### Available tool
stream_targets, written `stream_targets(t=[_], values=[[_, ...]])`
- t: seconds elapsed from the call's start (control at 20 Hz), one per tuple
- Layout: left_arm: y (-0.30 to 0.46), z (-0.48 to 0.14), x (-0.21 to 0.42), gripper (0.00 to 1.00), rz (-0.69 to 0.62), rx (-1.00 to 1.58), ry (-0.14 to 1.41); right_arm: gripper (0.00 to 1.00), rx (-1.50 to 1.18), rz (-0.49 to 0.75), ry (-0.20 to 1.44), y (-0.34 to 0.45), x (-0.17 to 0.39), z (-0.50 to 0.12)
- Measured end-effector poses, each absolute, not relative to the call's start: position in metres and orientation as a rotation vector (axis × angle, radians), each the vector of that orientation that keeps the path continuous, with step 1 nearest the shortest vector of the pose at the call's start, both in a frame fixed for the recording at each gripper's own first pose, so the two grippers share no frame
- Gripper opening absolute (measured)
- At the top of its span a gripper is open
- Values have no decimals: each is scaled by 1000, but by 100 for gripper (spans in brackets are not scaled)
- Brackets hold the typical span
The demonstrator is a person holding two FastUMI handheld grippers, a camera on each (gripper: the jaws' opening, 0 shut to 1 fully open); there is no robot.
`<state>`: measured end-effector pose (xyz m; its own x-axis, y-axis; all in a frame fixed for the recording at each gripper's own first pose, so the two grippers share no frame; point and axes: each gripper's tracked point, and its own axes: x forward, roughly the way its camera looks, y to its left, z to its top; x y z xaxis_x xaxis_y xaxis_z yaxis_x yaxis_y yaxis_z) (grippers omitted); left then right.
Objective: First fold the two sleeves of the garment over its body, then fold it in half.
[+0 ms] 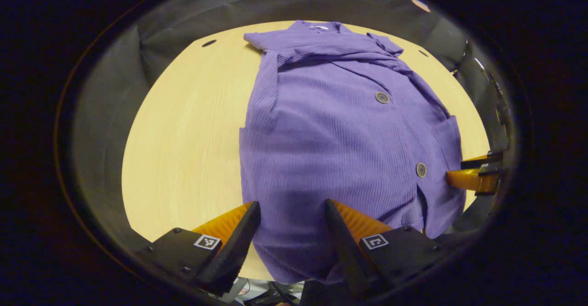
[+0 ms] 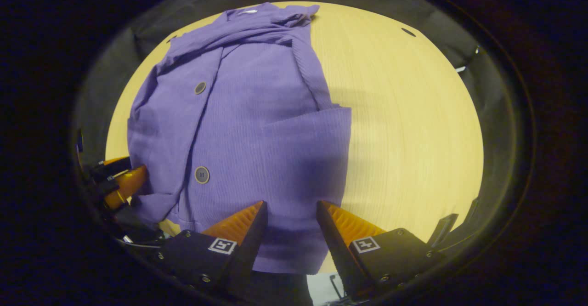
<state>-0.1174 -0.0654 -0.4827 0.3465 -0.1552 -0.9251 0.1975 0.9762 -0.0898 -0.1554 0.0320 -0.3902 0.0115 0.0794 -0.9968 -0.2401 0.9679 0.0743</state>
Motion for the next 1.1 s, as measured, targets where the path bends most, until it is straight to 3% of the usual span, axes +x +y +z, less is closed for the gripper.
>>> stream_targets(t=[0.15, 0.2, 0.25, 0.4, 0.45, 0.55, 0.6, 0.65, 0.7, 1.1], values=[[-70, -483, -118, 95, -244, 59, 1222, 77, -159, 237, 1542, 37, -149, -390], [-70, -482, -116, 93, -252, 59, 1209, 70, -155, 233, 1541, 37, -149, -388], [-72, -482, -116, 87, -259, 60, 1212, 75, -151, 230, 1548, 36, -148, -389], [-81, -484, -111, 72, -304, 83, 1211, 61, -146, 226, 1555, 33, -147, -388], [-83, -484, -108, 66, -299, 71, 1200, 61, -120, 185, 1513, 32, -138, -389], [-84, -483, -103, 32, -254, 36, 1199, 16, -131, 187, 1550, 31, -145, -387], [-86, -478, -102, 14, -245, 30, 1183, 18, -111, 186, 1504, 34, -134, -394], [-85, -482, -104, 8, -246, 38, 1195, 10, -120, 188, 1515, 32, -140, -392], [-86, -482, -103, 7, -246, 35, 1188, 3, -118, 195, 1512, 34, -142, -389], [-92, -457, -82, 8, -253, -13, 1109, 2, 63, 187, 1437, 49, -103, -355]])
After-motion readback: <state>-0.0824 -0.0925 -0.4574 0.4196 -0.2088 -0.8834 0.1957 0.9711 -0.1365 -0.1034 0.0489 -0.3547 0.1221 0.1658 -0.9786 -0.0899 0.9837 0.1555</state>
